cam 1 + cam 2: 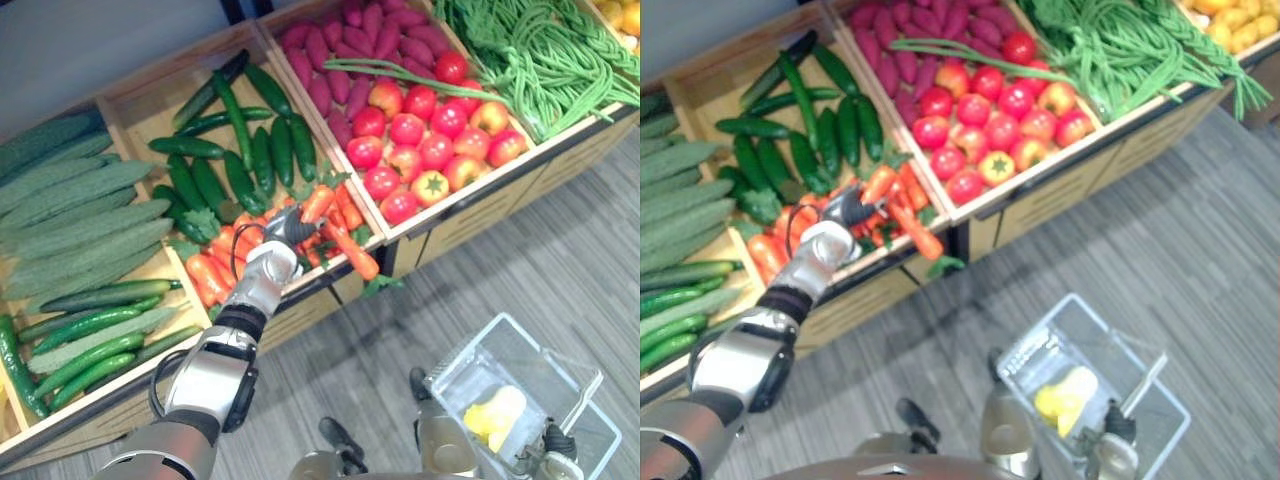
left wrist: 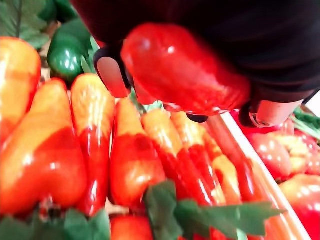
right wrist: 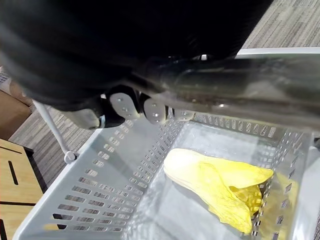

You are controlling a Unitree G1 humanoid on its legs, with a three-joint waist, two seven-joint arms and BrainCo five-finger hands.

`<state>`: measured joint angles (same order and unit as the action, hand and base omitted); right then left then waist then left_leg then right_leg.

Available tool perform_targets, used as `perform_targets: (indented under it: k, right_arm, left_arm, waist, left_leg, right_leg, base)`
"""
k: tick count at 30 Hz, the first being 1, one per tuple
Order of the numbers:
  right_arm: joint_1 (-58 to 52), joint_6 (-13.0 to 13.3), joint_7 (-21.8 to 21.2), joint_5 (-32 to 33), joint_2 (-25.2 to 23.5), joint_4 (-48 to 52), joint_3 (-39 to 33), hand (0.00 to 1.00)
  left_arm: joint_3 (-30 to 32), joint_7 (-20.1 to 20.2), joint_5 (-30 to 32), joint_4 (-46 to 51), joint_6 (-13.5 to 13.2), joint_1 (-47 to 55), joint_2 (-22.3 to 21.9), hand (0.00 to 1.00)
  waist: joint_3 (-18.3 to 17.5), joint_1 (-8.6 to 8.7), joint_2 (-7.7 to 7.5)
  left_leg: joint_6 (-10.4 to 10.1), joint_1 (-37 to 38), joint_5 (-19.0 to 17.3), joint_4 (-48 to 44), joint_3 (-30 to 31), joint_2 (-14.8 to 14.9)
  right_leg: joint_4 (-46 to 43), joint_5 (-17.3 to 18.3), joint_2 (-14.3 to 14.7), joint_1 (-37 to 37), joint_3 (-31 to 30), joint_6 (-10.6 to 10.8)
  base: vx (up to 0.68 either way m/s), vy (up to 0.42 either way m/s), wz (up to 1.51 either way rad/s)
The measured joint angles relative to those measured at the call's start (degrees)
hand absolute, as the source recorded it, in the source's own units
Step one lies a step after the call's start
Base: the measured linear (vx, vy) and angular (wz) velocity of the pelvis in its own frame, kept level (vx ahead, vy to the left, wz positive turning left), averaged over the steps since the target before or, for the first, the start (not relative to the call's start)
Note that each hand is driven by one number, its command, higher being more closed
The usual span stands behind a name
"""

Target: Pick vegetable in the basket

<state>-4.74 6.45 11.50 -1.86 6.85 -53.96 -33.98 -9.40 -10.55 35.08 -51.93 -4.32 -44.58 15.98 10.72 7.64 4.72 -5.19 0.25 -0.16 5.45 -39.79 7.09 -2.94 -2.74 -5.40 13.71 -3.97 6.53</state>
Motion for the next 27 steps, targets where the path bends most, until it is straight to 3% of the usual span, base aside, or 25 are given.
perform_targets:
  k: [11, 16, 20, 24, 27]
  right_arm:
    - [-0.02, -0.89, -0.47, 0.0, 0.04, -2.85, -4.61, 1.0]
    - [-0.17, -1.0, -0.49, -0.01, 0.14, -3.89, -6.63, 1.0]
    - [-0.81, -1.17, -0.61, -0.19, 0.19, -5.52, -8.11, 1.0]
    - [-1.41, -1.58, -0.89, -0.79, 1.02, -5.57, -8.44, 1.0]
    - [-1.47, -2.5, -1.67, -4.78, 3.65, -5.55, -8.46, 1.0]
  left_arm:
    - [-4.06, -0.43, 0.02, 5.33, 0.03, -0.21, 3.75, 1.0]
    - [-6.65, -0.59, 0.02, 17.34, -0.31, 2.86, 7.48, 1.0]
    - [-9.87, -0.59, 0.01, 27.32, -1.8, 8.02, 10.24, 1.0]
    - [-11.42, -0.58, -0.02, 37.1, -5.06, 13.65, 13.98, 1.0]
    - [-13.23, -0.49, -0.13, 41.62, -7.15, 15.64, 16.27, 1.0]
  waist:
    - [-0.99, -0.2, 0.32]
    - [-2.1, -0.62, 0.34]
    - [-4.46, -1.7, -0.15]
    - [-5.66, -2.08, -0.7]
    - [-6.67, -2.73, -1.01]
  left_leg:
    - [0.84, 0.88, 1.17, 0.02, 4.49, -0.79]
    - [1.32, 0.3, 1.56, 0.16, 6.48, -1.44]
    - [1.49, 0.13, 1.68, 0.05, 7.51, -1.63]
    - [1.52, 0.91, 1.7, 0.08, 8.54, -1.84]
    - [1.6, 0.93, 1.75, 0.35, 8.73, -2.0]
  right_leg:
    - [0.32, 0.05, -1.08, -3.33, 3.89, -0.04]
    - [0.99, 0.12, -2.0, -3.96, 5.04, -0.02]
    - [1.17, 0.05, -2.25, -4.46, 5.76, 0.04]
    - [1.87, 0.0, -2.44, -6.13, 6.52, 0.1]
    - [1.94, -0.1, -2.71, -6.27, 6.55, 0.26]
  base:
    - [-0.04, -0.025, 0.18]
    - [-0.04, -0.008, 0.21]
    - [0.0, -0.009, 0.12]
    - [0.0, -0.01, 0.11]
    - [-0.02, -0.004, 0.05]
